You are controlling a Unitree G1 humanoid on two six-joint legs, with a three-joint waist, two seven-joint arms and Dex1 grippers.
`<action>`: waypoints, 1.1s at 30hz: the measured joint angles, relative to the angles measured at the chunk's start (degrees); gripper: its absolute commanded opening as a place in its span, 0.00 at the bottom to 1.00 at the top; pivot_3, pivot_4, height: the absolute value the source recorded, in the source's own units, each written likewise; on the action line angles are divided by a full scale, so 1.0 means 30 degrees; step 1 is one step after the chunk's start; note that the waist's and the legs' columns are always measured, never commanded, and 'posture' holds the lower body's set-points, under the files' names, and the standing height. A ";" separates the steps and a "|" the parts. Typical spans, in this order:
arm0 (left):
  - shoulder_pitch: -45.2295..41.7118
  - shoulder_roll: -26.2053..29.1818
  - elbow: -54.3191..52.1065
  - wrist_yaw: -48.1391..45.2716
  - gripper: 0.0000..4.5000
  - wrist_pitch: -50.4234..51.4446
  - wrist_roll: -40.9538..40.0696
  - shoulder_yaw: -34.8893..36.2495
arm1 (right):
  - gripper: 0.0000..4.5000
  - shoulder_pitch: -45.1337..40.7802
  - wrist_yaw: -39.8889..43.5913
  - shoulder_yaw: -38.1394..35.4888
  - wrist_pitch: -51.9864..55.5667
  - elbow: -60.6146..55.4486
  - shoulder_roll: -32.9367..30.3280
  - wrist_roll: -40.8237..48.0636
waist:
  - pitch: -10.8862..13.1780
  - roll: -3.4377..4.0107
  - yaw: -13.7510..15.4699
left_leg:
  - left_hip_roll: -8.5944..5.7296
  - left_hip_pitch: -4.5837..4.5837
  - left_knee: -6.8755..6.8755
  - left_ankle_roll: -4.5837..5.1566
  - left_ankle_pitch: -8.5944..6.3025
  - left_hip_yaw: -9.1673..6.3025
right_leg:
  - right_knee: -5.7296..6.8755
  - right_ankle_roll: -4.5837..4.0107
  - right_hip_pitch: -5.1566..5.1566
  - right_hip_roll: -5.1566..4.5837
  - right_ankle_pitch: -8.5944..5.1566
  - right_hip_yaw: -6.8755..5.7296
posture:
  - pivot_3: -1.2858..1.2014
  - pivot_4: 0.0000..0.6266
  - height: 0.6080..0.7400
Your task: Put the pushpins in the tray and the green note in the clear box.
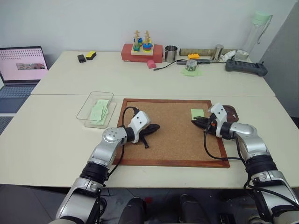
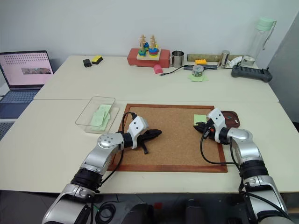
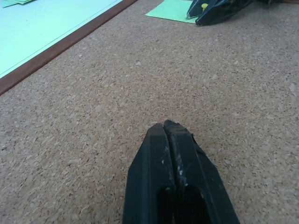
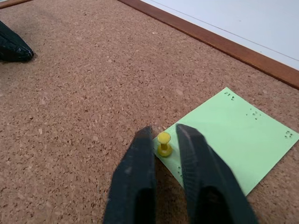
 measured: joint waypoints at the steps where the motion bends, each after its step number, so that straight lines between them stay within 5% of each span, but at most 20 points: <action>1: 0.0019 0.0000 -0.0022 0.0011 0.00 0.0000 0.0000 0.0010 | 0.02 0.0000 0.0019 0.0000 -0.0030 0.0009 0.0002 -0.0003 | 0.0000 0.0000 -0.0002 | 0.0000 0.0000 0.0000 0.0000 0.0000 0.0000 | 0.0000 -0.0002 0.0000 0.0000 0.0001 0.0000 | 0.52 0.24 1.00; 9: 0.0193 -0.0168 -0.0194 0.0308 0.00 0.0122 -0.0121 0.0312 | 0.02 0.0003 0.0235 -0.0045 0.0214 -0.0248 -0.0148 0.0040 | 0.0001 0.0000 0.0000 | 0.0002 -0.0008 -0.0003 0.0000 0.0000 -0.0004 | 0.0000 -0.0003 -0.0007 -0.0002 0.0002 -0.0002 | 0.52 0.24 1.00; 19: 0.0027 -0.0610 -0.1451 0.1158 0.00 0.2907 -0.1344 0.1511 | 0.02 0.0028 0.1355 -0.0423 0.1305 -0.5247 -0.1266 0.0913 | 0.0016 -0.0011 -0.0002 | 0.0008 -0.0041 0.0004 -0.0001 0.0001 -0.0021 | 0.0006 0.0024 -0.0032 0.0004 -0.0013 -0.0013 | 0.52 0.24 1.00; 33: 0.0138 -0.3146 -0.6985 0.2205 0.53 1.3881 -1.1211 0.5518 | 0.00 0.0497 0.1831 0.1682 -0.4720 -0.8141 -0.1796 -0.1624 | 0.0025 -0.0027 -0.0022 | 0.0007 -0.0042 0.0000 -0.0008 -0.0001 -0.0023 | -0.0011 0.0042 -0.0030 -0.0008 -0.0024 -0.0016 | 0.52 0.24 1.00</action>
